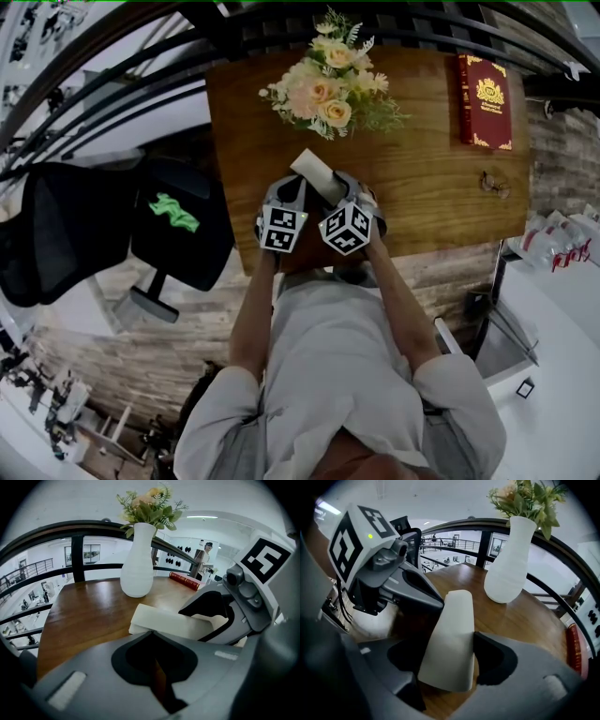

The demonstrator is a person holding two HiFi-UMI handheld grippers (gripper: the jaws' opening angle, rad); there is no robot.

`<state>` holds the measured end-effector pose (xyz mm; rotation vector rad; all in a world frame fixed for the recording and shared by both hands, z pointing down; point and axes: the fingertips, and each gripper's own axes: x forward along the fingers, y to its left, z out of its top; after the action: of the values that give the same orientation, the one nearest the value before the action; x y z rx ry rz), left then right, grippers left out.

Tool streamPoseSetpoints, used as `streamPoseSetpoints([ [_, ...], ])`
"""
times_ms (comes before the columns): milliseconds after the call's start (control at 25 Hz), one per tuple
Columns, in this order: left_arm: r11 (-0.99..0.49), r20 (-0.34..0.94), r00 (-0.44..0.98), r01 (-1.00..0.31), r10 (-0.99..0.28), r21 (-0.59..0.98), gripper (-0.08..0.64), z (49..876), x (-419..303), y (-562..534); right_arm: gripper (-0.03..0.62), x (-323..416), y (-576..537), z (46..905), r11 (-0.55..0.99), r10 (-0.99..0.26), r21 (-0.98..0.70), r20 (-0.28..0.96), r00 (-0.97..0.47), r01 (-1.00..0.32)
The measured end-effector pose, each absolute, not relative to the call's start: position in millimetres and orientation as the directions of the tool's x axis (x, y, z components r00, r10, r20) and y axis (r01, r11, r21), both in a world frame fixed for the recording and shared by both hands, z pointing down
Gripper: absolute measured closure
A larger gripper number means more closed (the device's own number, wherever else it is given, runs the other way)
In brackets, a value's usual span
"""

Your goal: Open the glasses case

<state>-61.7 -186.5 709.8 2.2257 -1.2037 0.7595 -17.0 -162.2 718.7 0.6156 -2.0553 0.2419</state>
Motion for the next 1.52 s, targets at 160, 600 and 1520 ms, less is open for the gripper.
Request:
streamPoseSetpoints([
  [160, -0.492, 0.672, 0.455, -0.857, -0.584, 0.153, 0.540, 710.3, -60.9, -187.4, 0.291, -12.4, -165.8, 710.5, 0.839, -0.335, 0.045, 0.828, -0.450, -0.542],
  [600, -0.494, 0.674, 0.458, -0.856, -0.580, 0.156, 0.540, 710.2, -60.6, -188.0, 0.359, -4.2, -172.6, 688.4, 0.810, -0.378, 0.027, 0.787, -0.487, -0.586],
  [1520, -0.494, 0.673, 0.460, -0.855, -0.579, 0.160, 0.540, 710.9, -60.3, -188.2, 0.509, 5.6, -184.4, 671.0, 0.783, -0.447, 0.053, 0.740, -0.503, -0.619],
])
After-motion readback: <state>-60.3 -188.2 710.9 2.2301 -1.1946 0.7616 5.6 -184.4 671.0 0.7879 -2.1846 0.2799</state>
